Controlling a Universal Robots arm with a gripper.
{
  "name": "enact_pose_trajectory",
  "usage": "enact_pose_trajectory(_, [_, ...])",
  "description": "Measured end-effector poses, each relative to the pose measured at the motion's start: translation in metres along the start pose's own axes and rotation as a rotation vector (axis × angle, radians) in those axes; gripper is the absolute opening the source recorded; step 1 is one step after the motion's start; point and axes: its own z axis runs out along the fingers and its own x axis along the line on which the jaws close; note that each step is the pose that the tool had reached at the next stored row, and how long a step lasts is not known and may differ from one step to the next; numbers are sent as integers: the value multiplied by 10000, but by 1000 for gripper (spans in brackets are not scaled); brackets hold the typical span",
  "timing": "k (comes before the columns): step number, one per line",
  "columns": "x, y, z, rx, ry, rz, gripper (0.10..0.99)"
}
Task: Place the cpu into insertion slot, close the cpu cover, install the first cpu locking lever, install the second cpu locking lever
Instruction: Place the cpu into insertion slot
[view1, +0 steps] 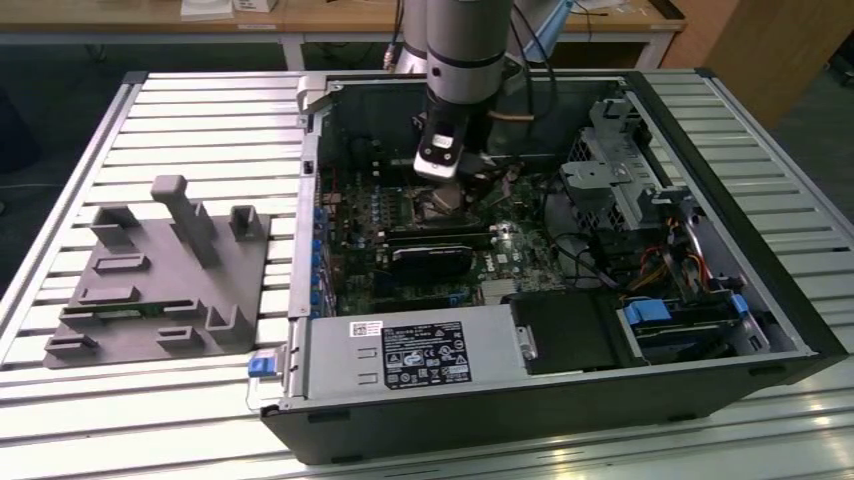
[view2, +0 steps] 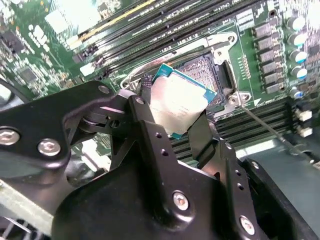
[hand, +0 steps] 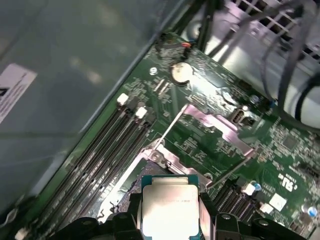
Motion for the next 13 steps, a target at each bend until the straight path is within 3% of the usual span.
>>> enact_pose_trajectory(13, [0, -1, 11, -25, -186, 2204, 541])
